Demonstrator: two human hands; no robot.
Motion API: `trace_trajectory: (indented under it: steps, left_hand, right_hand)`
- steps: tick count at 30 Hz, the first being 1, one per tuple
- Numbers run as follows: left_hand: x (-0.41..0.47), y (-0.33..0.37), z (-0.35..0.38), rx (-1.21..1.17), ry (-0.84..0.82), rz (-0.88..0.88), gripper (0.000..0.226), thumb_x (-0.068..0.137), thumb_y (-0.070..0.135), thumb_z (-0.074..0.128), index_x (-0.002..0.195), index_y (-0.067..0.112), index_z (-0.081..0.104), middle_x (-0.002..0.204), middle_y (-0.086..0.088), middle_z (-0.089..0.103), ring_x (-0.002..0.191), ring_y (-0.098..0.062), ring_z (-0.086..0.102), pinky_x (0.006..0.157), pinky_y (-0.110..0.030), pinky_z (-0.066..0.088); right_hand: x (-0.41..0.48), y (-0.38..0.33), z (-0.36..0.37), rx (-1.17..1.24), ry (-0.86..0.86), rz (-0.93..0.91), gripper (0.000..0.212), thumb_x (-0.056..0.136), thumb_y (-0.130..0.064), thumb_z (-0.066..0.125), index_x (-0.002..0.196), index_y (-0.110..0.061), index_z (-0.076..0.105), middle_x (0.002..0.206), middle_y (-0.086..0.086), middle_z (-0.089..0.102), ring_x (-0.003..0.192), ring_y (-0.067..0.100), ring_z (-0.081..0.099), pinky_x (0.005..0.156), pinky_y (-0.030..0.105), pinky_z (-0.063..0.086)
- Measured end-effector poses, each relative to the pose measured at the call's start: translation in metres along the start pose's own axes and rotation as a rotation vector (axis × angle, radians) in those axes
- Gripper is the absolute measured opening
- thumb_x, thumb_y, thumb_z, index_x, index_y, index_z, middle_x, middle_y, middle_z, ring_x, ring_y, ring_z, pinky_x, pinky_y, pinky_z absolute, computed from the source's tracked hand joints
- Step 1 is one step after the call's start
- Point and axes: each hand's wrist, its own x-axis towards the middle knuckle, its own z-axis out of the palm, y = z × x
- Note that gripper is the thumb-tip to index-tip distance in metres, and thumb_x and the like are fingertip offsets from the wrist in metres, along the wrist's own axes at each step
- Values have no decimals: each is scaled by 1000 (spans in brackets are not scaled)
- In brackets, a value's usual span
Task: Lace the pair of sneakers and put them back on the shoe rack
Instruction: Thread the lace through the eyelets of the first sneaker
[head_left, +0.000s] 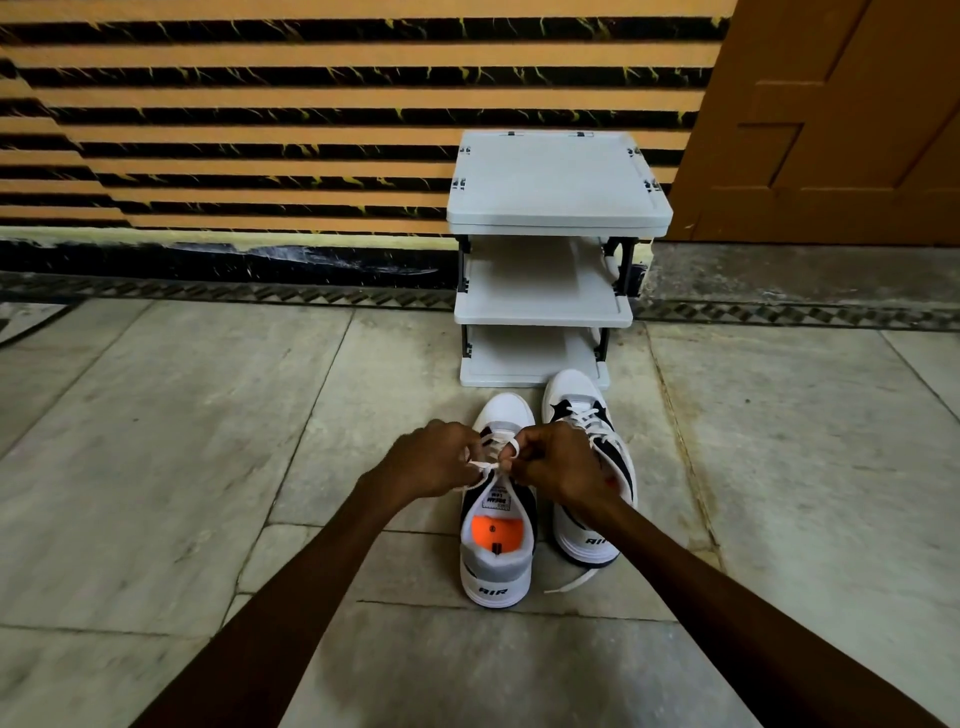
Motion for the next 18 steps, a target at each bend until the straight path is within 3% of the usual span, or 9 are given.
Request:
trace_trajectory:
  steps: [2,9,12,14,16,18]
  left_hand:
    - [-1,6,-3,311,147,-52,19,81,26,67,100,23,68,106,-2,66,99,-25,64,77,-33,45]
    - [-5,6,-16,433,344,-251,19,88,16,57,106,13,65,112,-7,63,105,-27,62,81,-34,46]
    - [-6,-7,-24,519,218,-324,24,90,17,52,113,15,61,118,-6,61,110,-26,60,87,-34,43]
    - [-7,-15,-23,539,46,-332,36,89,17,54,125,20,55,128,-4,55,120,-25,52,96,-35,39]
    - [-4,-20,-14,473,-40,-231,48,88,19,56,134,27,47,138,-2,46,128,-25,43,102,-38,36]
    - [1,-17,-1,263,-21,-65,45,89,21,57,132,33,49,138,-1,45,127,-26,42,103,-40,39]
  right_hand:
    - [-1,-1,1,-40,7,-22,7,74,-7,77,76,-13,76,69,12,75,70,26,73,72,44,60]
    - [-4,3,-3,-9,24,-4,6,74,-7,77,74,-13,77,71,8,76,70,20,73,74,38,60]
    - [-6,3,-5,35,32,56,16,78,-7,73,67,-19,73,70,11,75,68,23,73,67,34,56]
    - [-6,4,-5,101,12,107,10,82,-12,71,72,-12,74,71,13,75,68,29,73,69,42,60]
    - [-7,4,-4,145,-18,125,16,82,-19,70,77,-5,73,73,15,75,71,31,74,76,51,60]
    - [-7,3,-2,179,-23,145,22,80,-24,71,76,-3,72,74,16,75,74,30,74,80,54,58]
